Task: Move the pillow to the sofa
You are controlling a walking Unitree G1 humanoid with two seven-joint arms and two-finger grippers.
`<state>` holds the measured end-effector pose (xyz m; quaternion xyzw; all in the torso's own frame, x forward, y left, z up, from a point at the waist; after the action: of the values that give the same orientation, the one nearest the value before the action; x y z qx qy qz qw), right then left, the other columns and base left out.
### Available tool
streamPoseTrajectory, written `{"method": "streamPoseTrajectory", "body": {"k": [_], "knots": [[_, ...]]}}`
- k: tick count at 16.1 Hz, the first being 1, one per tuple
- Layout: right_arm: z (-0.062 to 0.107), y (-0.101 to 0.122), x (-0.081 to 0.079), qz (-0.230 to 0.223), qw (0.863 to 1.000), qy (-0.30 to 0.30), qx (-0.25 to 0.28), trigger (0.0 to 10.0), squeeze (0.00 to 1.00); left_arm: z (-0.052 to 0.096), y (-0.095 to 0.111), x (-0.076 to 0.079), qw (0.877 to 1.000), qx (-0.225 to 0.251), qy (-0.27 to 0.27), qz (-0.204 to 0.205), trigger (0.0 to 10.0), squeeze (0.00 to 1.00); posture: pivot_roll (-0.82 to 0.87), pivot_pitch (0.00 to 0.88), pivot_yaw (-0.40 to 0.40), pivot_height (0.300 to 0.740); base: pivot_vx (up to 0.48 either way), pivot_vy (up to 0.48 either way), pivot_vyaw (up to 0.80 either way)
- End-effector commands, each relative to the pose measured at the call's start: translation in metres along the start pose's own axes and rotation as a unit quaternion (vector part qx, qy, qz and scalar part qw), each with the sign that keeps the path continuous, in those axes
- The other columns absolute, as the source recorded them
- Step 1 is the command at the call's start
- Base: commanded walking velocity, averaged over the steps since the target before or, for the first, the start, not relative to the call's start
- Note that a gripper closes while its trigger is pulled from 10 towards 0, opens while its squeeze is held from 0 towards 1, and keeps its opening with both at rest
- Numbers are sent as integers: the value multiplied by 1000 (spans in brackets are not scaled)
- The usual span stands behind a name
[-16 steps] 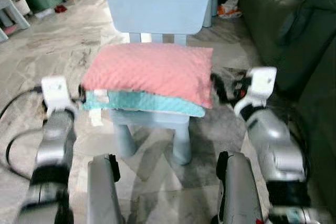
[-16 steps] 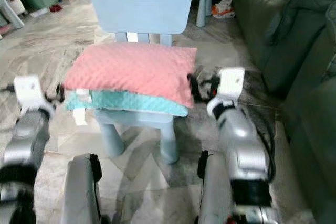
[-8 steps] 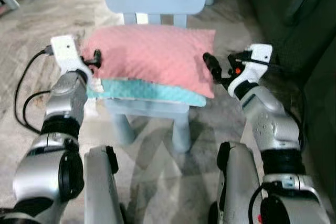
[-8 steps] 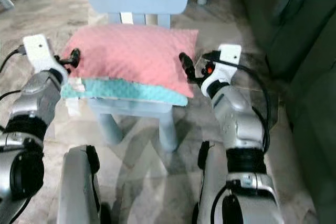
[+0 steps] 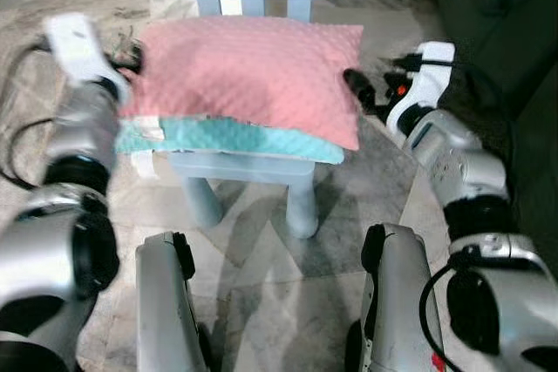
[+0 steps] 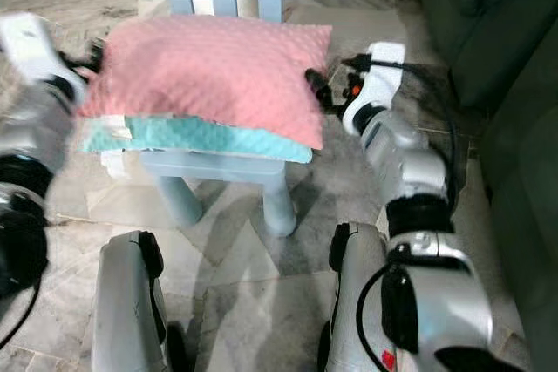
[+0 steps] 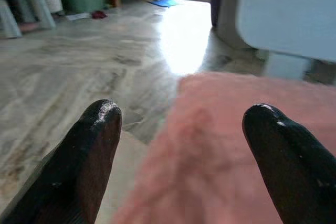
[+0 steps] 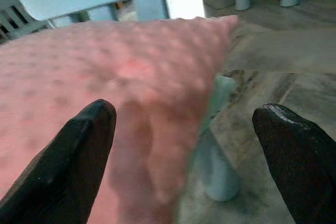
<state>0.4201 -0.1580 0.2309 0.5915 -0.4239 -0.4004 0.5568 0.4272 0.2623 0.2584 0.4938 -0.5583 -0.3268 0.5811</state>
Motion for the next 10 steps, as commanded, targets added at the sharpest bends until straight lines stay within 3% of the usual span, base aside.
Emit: {"method": "streamPoseTrajectory", "body": {"k": [1,4,7,10], "knots": [[-3,4,0,10,1000,1,5,10000,0,-1,4,-7,1000,-3,18,10,10000,0,-102,238,42,373,0,0,0],[-8,5,-2,15,1000,-8,12,10000,0,-1,0,-15,996,-30,34,71,10000,0,-109,252,52,373,0,0,0],[-15,-7,-18,-59,998,33,-2,10000,0,-1,-11,-5,989,-72,8,129,10000,0,-106,263,57,373,0,0,0],[-21,-7,-22,-103,994,44,-3,10000,0,-2,-13,9,983,-92,-27,159,10000,0,-96,271,60,373,0,0,0]]}}
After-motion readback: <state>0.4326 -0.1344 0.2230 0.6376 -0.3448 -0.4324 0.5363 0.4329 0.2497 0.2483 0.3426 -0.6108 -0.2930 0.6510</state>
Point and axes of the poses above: a point about 5 cm out from each wrist's last joint towards the gripper, its own z axis pointing back from the gripper into the wrist, its own y axis along the axis of the wrist's last joint, x = y × z, the point moved 2 cm from there along -z, pointing out of the wrist towards the gripper, and after that the axes turned 10 degrees about z, right-handed, at the moved point
